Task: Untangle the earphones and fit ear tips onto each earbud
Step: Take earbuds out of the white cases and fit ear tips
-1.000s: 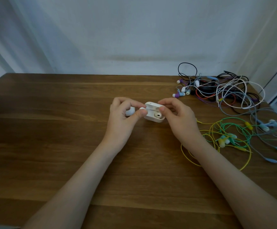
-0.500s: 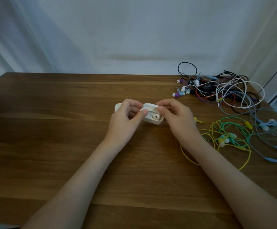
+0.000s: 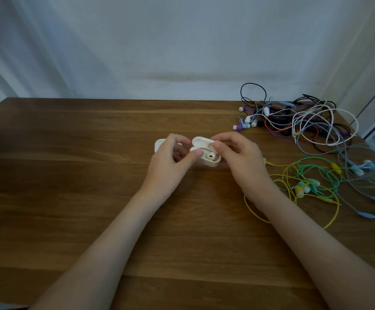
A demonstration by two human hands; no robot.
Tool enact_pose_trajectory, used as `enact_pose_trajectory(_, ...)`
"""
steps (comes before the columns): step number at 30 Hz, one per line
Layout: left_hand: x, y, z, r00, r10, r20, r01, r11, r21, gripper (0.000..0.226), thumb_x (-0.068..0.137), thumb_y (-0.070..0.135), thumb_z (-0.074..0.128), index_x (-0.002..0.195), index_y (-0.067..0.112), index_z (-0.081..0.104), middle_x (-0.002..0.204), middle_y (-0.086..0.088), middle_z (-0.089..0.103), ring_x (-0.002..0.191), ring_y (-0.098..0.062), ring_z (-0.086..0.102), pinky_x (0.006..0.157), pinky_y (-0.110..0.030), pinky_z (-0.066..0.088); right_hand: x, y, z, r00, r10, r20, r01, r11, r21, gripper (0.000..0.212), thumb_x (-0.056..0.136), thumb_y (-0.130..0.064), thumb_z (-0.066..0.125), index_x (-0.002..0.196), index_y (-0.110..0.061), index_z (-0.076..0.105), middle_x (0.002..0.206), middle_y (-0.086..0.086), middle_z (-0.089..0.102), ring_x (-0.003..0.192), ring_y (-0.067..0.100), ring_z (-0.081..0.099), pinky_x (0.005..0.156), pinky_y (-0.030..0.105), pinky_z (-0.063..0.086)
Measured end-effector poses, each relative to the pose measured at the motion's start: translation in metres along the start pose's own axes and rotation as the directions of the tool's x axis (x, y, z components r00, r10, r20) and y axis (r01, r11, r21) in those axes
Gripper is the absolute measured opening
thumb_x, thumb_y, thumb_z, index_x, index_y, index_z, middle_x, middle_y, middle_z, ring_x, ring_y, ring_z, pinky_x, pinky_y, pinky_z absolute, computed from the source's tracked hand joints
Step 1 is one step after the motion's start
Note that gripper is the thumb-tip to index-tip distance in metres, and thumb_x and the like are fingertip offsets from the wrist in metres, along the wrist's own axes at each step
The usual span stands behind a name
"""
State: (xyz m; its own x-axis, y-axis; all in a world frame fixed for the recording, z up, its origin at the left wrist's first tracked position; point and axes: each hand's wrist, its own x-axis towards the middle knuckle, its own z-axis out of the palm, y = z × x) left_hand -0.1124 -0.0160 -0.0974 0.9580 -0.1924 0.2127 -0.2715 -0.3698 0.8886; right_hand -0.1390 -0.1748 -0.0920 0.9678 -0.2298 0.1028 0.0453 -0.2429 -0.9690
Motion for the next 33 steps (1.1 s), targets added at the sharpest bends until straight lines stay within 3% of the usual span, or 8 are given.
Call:
enact_pose_trajectory(4,0.000,0.002,0.000,0.999,-0.031,0.019,0.032,0.999,-0.026,0.013,0.096,0.033,0.051,0.104,0.025,0.058,0.091,0.014,0.057,0.082,0.002,0.053,0.069,-0.011,0.041,0.000,0.001,0.000,1.000,-0.004,-0.001,0.004,1.000,0.021,0.013,0.093,-0.019,0.058,0.099,-0.026,0.067,0.096,-0.004,0.069,0.094,0.013,0.065,0.084,0.045,0.055)
enact_pose_trajectory(7,0.001,0.002,0.000,0.993,-0.075,0.088,0.080,0.995,-0.061,0.017,0.095,0.031,0.055,0.109,0.023,0.060,0.100,0.012,0.062,0.093,-0.005,0.059,0.078,-0.021,0.047,0.000,0.001,0.000,1.000,-0.012,0.001,0.012,0.999,0.037,0.014,0.093,-0.017,0.058,0.099,-0.026,0.067,0.095,-0.004,0.069,0.092,0.012,0.065,0.084,0.044,0.056)
enact_pose_trajectory(12,0.001,-0.001,0.001,0.992,-0.057,0.116,0.063,0.997,-0.048,0.020,0.090,0.034,0.062,0.105,0.021,0.062,0.099,0.009,0.067,0.095,-0.006,0.063,0.087,-0.030,0.051,-0.001,0.000,-0.001,0.999,-0.040,0.025,0.039,0.997,0.062,0.016,0.092,-0.014,0.058,0.098,-0.025,0.066,0.095,-0.002,0.069,0.090,0.014,0.066,0.082,0.041,0.057)
enact_pose_trajectory(17,-0.001,0.003,-0.001,0.981,-0.072,0.179,0.107,0.976,-0.191,0.049,0.076,0.052,0.061,0.109,0.015,0.059,0.091,0.004,0.072,0.084,-0.011,0.068,0.078,-0.028,0.054,0.000,0.000,-0.002,0.997,-0.082,0.011,0.080,0.985,0.150,0.017,0.093,-0.009,0.056,0.100,-0.021,0.065,0.097,0.003,0.068,0.092,0.018,0.065,0.083,0.038,0.056)
enact_pose_trajectory(21,-0.003,0.004,0.002,0.978,-0.010,0.210,0.060,0.971,-0.231,0.033,0.089,0.028,0.061,0.116,0.011,0.054,0.092,0.002,0.072,0.080,-0.008,0.069,0.072,-0.019,0.053,0.001,0.002,-0.004,0.995,-0.089,0.041,0.078,0.971,0.225,0.018,0.094,-0.008,0.054,0.107,-0.016,0.064,0.104,0.006,0.065,0.099,0.021,0.062,0.084,0.035,0.054)
enact_pose_trajectory(26,0.001,-0.002,0.000,0.988,-0.056,0.147,0.085,0.976,-0.202,0.015,0.095,0.024,0.056,0.109,0.017,0.055,0.078,0.001,0.073,0.072,-0.010,0.069,0.068,-0.022,0.054,0.001,0.006,-0.005,0.953,-0.158,0.258,0.190,0.977,-0.102,0.038,0.085,-0.020,0.068,0.117,-0.030,0.052,0.119,-0.009,0.056,0.111,0.007,0.055,0.093,0.035,0.050)
enact_pose_trajectory(29,0.000,-0.001,-0.002,0.983,-0.058,0.174,0.090,0.980,-0.178,0.009,0.096,0.026,0.053,0.104,0.022,0.056,0.077,0.001,0.071,0.070,-0.008,0.068,0.066,-0.019,0.053,0.001,0.003,-0.006,0.951,-0.133,0.280,0.193,0.961,-0.197,0.046,0.081,-0.020,0.072,0.118,-0.034,0.049,0.119,-0.009,0.055,0.108,0.007,0.055,0.091,0.038,0.052)
enact_pose_trajectory(33,-0.003,0.001,-0.002,0.999,0.007,0.047,-0.017,0.981,0.194,0.015,0.098,0.035,0.047,0.097,0.025,0.058,0.083,0.013,0.062,0.078,0.000,0.059,0.065,-0.010,0.042,0.002,-0.002,-0.025,0.944,-0.006,0.330,0.152,0.895,-0.419,0.046,0.080,-0.021,0.073,0.119,-0.029,0.051,0.116,-0.011,0.054,0.105,0.007,0.053,0.083,0.023,0.048)
